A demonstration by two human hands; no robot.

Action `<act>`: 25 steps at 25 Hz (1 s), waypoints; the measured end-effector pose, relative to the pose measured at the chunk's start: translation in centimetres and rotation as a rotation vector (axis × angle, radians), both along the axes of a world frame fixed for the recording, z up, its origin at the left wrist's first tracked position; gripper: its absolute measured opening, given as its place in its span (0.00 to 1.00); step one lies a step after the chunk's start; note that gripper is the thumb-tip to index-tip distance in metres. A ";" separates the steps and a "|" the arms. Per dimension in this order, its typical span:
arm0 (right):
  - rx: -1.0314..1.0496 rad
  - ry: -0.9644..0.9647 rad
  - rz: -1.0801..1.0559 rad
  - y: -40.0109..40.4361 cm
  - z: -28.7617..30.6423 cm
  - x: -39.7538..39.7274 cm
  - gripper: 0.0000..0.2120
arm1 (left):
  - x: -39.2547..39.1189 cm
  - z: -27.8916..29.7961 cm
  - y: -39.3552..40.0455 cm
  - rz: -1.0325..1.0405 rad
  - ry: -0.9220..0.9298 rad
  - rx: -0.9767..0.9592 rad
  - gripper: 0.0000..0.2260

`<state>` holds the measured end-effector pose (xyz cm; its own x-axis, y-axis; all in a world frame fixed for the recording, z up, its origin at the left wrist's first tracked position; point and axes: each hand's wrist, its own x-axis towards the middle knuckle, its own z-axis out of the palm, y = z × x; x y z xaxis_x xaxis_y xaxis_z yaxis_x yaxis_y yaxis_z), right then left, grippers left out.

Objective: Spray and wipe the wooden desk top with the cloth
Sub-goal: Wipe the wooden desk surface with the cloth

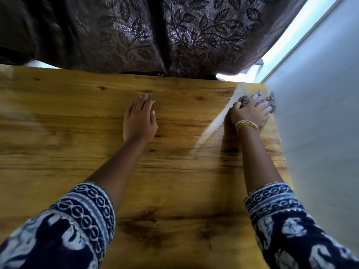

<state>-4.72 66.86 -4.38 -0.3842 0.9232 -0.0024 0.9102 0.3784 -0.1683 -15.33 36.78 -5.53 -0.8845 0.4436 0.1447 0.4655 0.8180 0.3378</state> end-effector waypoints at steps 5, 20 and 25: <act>-0.024 -0.086 0.086 2.9 1.2 -2.6 0.33 | 0.0 0.2 0.0 -0.018 0.013 0.003 0.17; 0.078 0.005 0.179 3.2 0.9 -1.2 0.32 | 4.6 2.0 3.0 -0.380 0.057 -0.085 0.25; 0.077 0.106 0.030 0.4 -0.5 1.6 0.30 | 7.9 0.5 4.2 -0.385 -0.050 -0.100 0.29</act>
<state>-3.09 67.22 -4.93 -0.4060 0.9073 0.1098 0.8770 0.4205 -0.2323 -7.44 41.01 -4.98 -0.6554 0.7540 0.0446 0.7296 0.6167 0.2954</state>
